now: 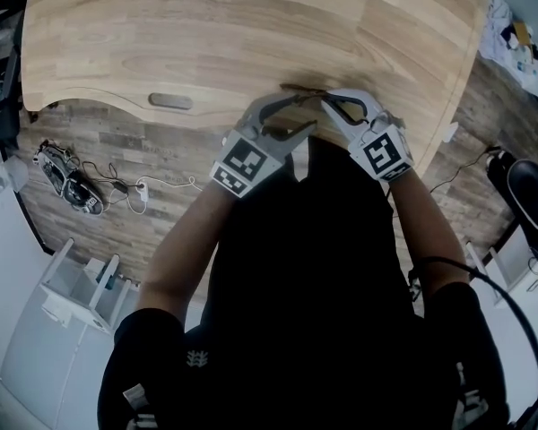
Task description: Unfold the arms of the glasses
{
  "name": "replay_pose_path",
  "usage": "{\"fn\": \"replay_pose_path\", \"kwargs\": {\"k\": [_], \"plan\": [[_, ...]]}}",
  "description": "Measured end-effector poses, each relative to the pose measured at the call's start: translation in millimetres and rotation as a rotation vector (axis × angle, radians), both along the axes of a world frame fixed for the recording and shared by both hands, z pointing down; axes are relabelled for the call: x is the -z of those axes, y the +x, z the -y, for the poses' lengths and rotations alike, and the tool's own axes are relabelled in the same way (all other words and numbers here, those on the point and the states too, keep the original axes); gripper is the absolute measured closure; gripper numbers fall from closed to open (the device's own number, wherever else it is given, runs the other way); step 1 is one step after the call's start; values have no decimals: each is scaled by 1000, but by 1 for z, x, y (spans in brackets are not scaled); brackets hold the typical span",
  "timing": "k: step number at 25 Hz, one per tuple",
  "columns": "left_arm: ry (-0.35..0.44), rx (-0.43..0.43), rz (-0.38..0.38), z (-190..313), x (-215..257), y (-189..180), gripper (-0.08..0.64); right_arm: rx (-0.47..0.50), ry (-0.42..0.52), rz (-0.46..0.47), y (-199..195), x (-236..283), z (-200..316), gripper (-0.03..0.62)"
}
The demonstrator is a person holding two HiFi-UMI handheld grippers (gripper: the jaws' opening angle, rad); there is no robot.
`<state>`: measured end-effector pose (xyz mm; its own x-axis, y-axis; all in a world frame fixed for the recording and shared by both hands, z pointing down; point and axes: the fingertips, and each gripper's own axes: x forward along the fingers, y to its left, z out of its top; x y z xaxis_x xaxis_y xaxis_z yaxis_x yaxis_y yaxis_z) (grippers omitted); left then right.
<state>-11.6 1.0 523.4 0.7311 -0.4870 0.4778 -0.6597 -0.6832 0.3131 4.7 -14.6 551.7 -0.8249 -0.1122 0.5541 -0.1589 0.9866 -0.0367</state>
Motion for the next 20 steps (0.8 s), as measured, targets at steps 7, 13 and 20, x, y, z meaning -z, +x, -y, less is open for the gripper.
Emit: {"fn": "replay_pose_path", "kwargs": {"k": [7,13,20], "plan": [[3,-96,-23,-13,16,31,351,-25,-13,-27,19,2,-9,538],[28,-188,-37,-22,33,61,353,-83,-9,-76,49,2,-8,534],[36,-285,-37,-30,42,95,353,-151,-14,-67,75,4,-6,534]]}}
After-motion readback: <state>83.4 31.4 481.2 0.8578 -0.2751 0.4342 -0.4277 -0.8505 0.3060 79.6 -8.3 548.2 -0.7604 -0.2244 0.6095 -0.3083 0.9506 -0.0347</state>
